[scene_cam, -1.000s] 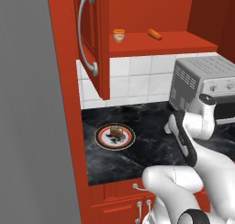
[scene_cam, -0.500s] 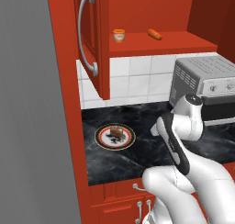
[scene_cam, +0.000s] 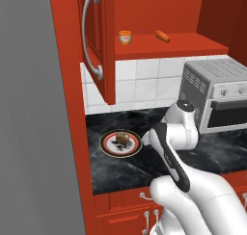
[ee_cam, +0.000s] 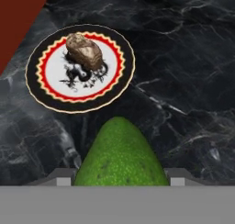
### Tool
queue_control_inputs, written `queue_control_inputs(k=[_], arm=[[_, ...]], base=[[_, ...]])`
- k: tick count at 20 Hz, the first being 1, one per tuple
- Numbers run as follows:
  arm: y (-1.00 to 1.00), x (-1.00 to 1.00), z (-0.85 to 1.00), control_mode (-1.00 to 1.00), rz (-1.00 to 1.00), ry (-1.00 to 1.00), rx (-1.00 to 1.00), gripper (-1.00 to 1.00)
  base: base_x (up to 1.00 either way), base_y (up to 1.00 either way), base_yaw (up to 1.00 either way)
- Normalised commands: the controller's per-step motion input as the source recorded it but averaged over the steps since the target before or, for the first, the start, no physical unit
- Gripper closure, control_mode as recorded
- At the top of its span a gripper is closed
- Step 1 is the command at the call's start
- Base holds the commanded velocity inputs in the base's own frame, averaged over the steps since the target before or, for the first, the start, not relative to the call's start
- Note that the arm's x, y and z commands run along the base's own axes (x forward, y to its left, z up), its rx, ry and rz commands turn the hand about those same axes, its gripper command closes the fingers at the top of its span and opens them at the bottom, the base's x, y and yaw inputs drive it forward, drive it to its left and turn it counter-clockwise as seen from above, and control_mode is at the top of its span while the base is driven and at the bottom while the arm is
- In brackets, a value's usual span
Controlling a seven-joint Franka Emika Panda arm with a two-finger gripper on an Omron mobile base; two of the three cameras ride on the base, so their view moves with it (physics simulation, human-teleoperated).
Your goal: Pick the avocado and bread from the counter and place them on the plate. Then pick the jam from the cabinet and place it next to the plate. Lastly close the cabinet door.
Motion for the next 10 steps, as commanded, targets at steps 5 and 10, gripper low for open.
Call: queue_control_inputs(k=[5, 10], arm=[[0.49, 0.17, 0.0, -1.0, 0.0, 0.0, 0.0, 1.0], [0.5, 0.38, 0.0, -1.0, 0.0, 0.0, 0.0, 1.0]], base=[[0.0, 0.0, 0.0], [0.0, 0.0, 0.0]])
